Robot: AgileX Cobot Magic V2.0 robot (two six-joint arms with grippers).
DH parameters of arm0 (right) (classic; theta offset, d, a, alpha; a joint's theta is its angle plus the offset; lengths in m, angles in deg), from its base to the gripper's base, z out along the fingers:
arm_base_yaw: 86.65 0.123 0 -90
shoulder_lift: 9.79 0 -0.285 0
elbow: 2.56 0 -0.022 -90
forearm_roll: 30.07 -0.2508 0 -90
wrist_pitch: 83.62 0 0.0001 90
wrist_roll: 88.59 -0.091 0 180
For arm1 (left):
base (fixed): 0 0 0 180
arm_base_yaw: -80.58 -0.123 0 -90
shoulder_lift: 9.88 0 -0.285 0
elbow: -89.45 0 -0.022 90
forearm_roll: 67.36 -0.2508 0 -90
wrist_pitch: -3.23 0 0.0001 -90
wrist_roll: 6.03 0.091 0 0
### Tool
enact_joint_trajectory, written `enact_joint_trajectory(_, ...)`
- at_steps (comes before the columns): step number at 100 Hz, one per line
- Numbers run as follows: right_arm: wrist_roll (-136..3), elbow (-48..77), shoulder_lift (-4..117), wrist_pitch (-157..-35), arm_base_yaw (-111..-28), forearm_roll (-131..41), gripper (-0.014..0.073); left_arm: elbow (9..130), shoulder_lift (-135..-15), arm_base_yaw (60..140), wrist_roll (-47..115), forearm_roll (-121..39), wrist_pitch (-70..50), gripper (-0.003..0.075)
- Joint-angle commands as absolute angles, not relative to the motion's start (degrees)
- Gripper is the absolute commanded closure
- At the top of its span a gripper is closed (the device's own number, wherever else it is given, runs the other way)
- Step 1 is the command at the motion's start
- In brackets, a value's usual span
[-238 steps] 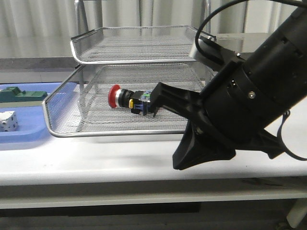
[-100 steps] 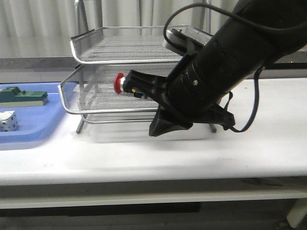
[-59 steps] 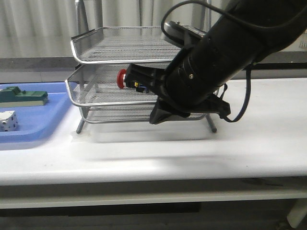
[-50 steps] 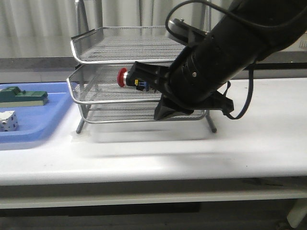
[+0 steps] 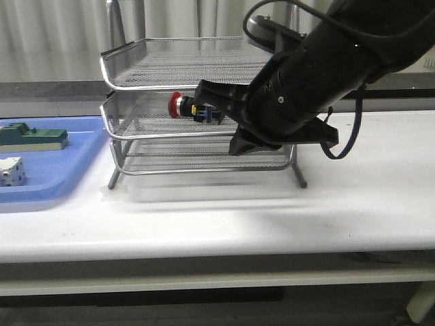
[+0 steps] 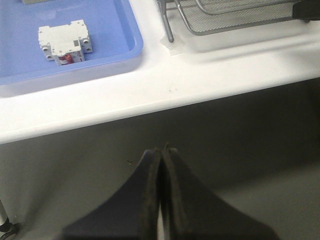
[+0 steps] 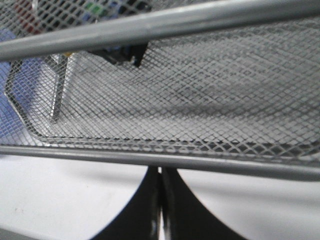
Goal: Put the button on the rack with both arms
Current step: 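Push the middle mesh tray back into the rack with the right gripper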
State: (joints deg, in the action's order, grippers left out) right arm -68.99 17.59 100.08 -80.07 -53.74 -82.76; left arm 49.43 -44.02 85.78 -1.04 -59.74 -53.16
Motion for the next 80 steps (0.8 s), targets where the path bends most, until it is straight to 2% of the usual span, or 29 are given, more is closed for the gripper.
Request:
enact_joint_trajectory(1, -68.4, 15.7, 97.6, -74.4, -54.3, -82.5, 0.0653, 50.8, -44.3, 85.7, -1.7, -58.7, -49.6, 0.0741)
enact_joint_trajectory(28, -68.4, 15.7, 97.6, -75.0, -54.3, -82.4, 0.0653, 50.8, -44.3, 85.7, -1.7, -58.7, -49.6, 0.0741)
enact_joint_trajectory(80, -68.1, 15.7, 94.5, -90.7, -54.3, -82.2, 0.0653, 50.8, -44.3, 85.7, -1.7, -58.7, -49.6, 0.0741)
